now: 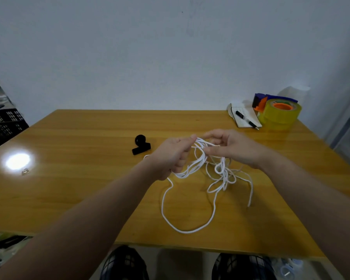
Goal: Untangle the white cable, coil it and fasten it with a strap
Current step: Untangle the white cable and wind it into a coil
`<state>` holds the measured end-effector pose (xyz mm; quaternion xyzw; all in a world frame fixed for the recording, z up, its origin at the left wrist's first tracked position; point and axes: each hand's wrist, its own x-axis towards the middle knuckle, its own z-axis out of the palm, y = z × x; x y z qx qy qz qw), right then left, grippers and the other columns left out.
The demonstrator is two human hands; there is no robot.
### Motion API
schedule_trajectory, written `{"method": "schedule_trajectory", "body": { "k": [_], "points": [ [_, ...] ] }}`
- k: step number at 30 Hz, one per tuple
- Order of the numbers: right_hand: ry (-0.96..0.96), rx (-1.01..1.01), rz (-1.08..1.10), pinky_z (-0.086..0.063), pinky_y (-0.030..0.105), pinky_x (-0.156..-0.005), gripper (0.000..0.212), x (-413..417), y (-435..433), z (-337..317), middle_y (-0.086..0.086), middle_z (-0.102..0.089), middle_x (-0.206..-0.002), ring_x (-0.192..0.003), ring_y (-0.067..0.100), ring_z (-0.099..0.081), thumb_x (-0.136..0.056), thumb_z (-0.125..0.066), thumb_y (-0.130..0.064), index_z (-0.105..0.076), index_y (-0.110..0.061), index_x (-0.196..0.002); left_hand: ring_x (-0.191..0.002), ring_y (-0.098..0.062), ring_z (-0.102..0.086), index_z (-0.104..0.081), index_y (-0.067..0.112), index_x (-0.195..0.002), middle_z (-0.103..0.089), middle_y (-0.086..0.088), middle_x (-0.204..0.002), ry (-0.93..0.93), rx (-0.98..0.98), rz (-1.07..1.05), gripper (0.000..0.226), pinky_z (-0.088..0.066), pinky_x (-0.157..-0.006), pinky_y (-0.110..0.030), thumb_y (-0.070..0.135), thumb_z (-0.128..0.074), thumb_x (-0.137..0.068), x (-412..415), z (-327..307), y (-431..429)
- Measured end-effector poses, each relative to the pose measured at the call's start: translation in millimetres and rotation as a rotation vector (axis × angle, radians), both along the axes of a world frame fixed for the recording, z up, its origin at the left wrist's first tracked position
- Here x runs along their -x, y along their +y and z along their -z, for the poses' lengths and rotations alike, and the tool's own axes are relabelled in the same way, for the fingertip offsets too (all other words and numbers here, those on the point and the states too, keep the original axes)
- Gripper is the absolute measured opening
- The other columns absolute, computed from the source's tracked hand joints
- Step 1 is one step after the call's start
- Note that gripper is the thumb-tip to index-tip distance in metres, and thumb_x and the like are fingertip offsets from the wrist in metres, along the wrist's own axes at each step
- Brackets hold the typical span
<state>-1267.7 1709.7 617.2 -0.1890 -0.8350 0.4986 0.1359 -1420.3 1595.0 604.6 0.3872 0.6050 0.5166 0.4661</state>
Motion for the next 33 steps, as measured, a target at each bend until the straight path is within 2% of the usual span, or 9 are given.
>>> {"method": "schedule_trajectory", "body": {
  "k": [3, 8, 10, 12, 15, 20, 23, 27, 33],
  "points": [
    [-0.098, -0.028, -0.077, -0.045, 0.033, -0.065, 0.031, 2.6, -4.5, -2.5, 0.019, -0.063, -0.089, -0.075, 0.023, -0.056, -0.085, -0.065, -0.032, -0.063, -0.017, -0.112, -0.036, -0.005, -0.014, -0.031, 0.023, -0.063, -0.02, 0.009, -0.047, 0.005, 0.006, -0.001, 0.041, -0.009, -0.04, -0.015, 0.039, -0.045, -0.098, -0.9, 1.2, 0.9],
    [-0.087, 0.1, -0.054, -0.037, 0.036, -0.059, 0.041, 8.2, -11.6, -1.2, 0.01, -0.054, -0.065, -0.059, 0.023, -0.048, -0.078, -0.053, -0.035, -0.056, 0.004, -0.091, -0.036, -0.004, -0.015, -0.046, 0.02, -0.068, -0.023, 0.008, -0.047, 0.075, 0.007, 0.018, 0.035, -0.011, -0.038, -0.012, 0.037, -0.046, -0.098, -0.2, -1.2, 3.5],
    [-0.088, 0.085, -0.022, -0.035, 0.032, -0.052, 0.034, 10.7, -14.9, 1.0, 0.0, -0.056, -0.058, -0.053, 0.019, -0.046, -0.09, -0.052, -0.04, -0.059, -0.007, -0.085, -0.036, -0.004, -0.016, -0.051, 0.017, -0.075, -0.024, 0.008, -0.046, 0.117, 0.008, 0.016, 0.031, -0.013, -0.038, -0.011, 0.036, -0.046, -0.099, -1.7, 0.6, 4.5],
    [-0.118, -0.032, -0.03, -0.039, 0.027, -0.048, 0.022, 14.2, -18.6, 3.3, -0.007, -0.056, -0.062, -0.053, 0.012, -0.047, -0.092, -0.056, -0.036, -0.061, -0.016, -0.096, -0.035, -0.004, -0.018, -0.05, 0.013, -0.079, -0.025, 0.007, -0.046, 0.126, 0.022, 0.023, 0.032, -0.015, -0.037, -0.011, 0.038, -0.045, -0.099, -3.8, 2.5, 6.0],
    [-0.12, -0.007, -0.055, -0.041, 0.021, -0.048, 0.008, 15.6, -18.5, 4.7, -0.001, -0.053, -0.065, -0.056, 0.01, -0.047, -0.093, -0.057, -0.021, -0.061, -0.014, -0.091, -0.035, -0.004, -0.018, -0.045, 0.013, -0.071, -0.025, 0.004, -0.054, -0.01, 0.084, 0.0, 0.039, -0.015, -0.034, -0.014, 0.041, -0.044, -0.098, 2.0, -2.5, 4.3],
    [0.083, 0.098, 0.108, -0.037, 0.021, -0.043, 0.038, 22.7, -15.1, 14.6, 0.024, -0.057, -0.07, -0.047, 0.017, -0.047, -0.098, -0.044, -0.03, -0.056, 0.004, -0.084, -0.041, -0.006, -0.039, -0.043, 0.013, -0.068, -0.038, 0.004, -0.053, -0.265, 0.014, 0.078, 0.037, -0.035, -0.041, -0.015, 0.036, -0.047, -0.097, 10.9, -6.5, -2.7],
    [0.168, 0.097, 0.242, -0.037, 0.023, -0.041, 0.044, 32.9, -15.6, 24.3, 0.02, -0.052, -0.068, -0.044, 0.018, -0.044, -0.099, -0.042, -0.029, -0.053, 0.013, -0.092, -0.048, -0.01, -0.049, -0.047, 0.012, -0.064, -0.043, 0.002, -0.051, -0.259, -0.06, 0.078, 0.041, -0.043, -0.049, -0.019, 0.033, -0.043, -0.099, 4.3, -1.7, -3.4],
    [0.154, -0.035, 0.302, -0.044, 0.034, -0.049, 0.038, 36.1, -14.6, 33.3, 0.017, -0.055, -0.066, -0.047, 0.022, -0.05, -0.099, -0.042, -0.03, -0.055, 0.003, -0.085, -0.046, -0.009, -0.057, -0.051, 0.006, -0.077, -0.05, -0.005, -0.06, -0.326, -0.079, 0.016, 0.031, -0.048, -0.049, -0.017, 0.026, -0.043, -0.1, 4.0, -1.3, -1.3],
    [0.08, -0.329, 0.178, -0.035, 0.027, -0.055, 0.028, 23.9, -11.0, 32.8, 0.006, -0.05, -0.067, -0.058, 0.013, -0.043, -0.097, -0.047, -0.025, -0.053, -0.001, -0.085, -0.034, -0.001, -0.024, -0.045, 0.011, -0.078, -0.031, 0.007, -0.049, -0.393, 0.033, 0.143, 0.029, -0.018, -0.036, -0.014, 0.024, -0.036, -0.102, 11.9, -3.1, -2.7]
  ]
}}
